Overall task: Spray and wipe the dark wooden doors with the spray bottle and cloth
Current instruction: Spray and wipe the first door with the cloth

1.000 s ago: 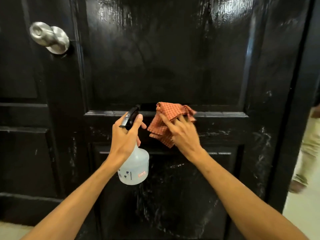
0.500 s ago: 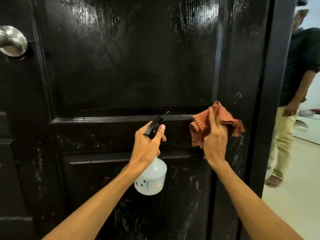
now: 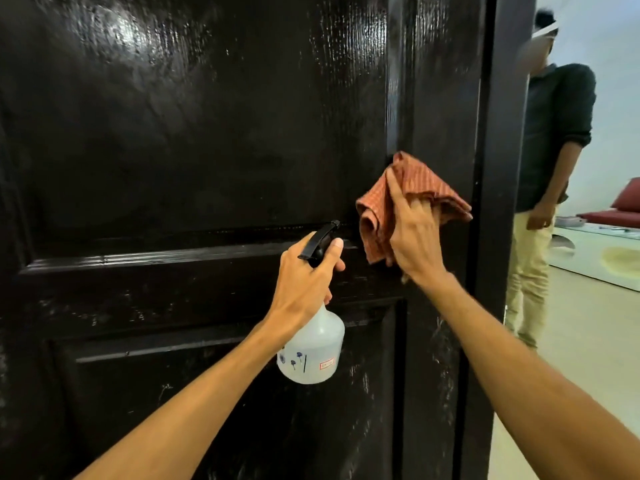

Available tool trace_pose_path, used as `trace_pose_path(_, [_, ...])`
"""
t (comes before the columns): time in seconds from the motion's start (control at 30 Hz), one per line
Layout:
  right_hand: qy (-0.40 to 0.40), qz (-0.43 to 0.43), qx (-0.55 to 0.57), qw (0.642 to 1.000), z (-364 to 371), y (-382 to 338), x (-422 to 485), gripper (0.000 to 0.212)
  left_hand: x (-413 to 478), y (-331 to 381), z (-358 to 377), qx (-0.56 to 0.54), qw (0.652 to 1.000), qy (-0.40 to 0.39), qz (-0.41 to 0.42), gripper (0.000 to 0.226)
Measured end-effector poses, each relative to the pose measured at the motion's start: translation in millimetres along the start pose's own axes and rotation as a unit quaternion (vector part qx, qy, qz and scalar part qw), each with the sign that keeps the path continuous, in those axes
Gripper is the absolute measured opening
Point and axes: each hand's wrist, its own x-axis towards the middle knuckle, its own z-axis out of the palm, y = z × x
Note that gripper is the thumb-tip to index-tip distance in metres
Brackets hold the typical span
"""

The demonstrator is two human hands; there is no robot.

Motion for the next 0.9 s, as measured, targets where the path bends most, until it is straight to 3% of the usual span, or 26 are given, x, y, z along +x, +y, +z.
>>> trace_pose_path(0.1, [0.027,0.069,-0.029,0.997,2.7,-6.9,22.3,0.064,2.6,2.9,4.3,-0.001,1.0,0.0,0.012,0.022])
trace_pose_path(0.17, [0.038,0.076,-0.02,0.996,15.1,-18.9,-12.3,0.068,3.2,4.5,6.4,-0.008,1.0,-0.006,0.015,0.021])
trace_pose_path(0.27, [-0.007,0.062,0.011,0.998,24.0,-16.5,-78.8,0.072,2.4,6.9,9.6,-0.009,1.0,-0.014,0.017,0.025])
trace_pose_path(0.47, [0.01,0.085,0.001,0.996,-2.5,15.0,14.4,0.073,5.0,10.1,19.2,-0.005,1.0,-0.013,0.006,0.028])
trace_pose_path(0.6, [0.009,0.048,-0.044,0.998,10.3,13.0,-31.4,0.077,6.9,9.3,22.9,-0.008,1.0,-0.014,0.009,0.024])
trace_pose_path(0.67, [-0.011,0.045,-0.014,0.999,10.7,14.4,-58.9,0.072,7.2,8.8,22.7,-0.008,1.0,-0.015,0.012,0.022])
trace_pose_path(0.83, [-0.02,0.166,0.012,0.986,-6.1,36.1,16.8,0.071,6.0,7.7,26.1,-0.012,1.0,-0.022,0.014,0.02])
trace_pose_path(0.9, [-0.009,0.125,-0.04,0.991,1.5,37.7,10.8,0.073,6.0,6.0,26.0,-0.014,1.0,-0.024,0.014,0.018])
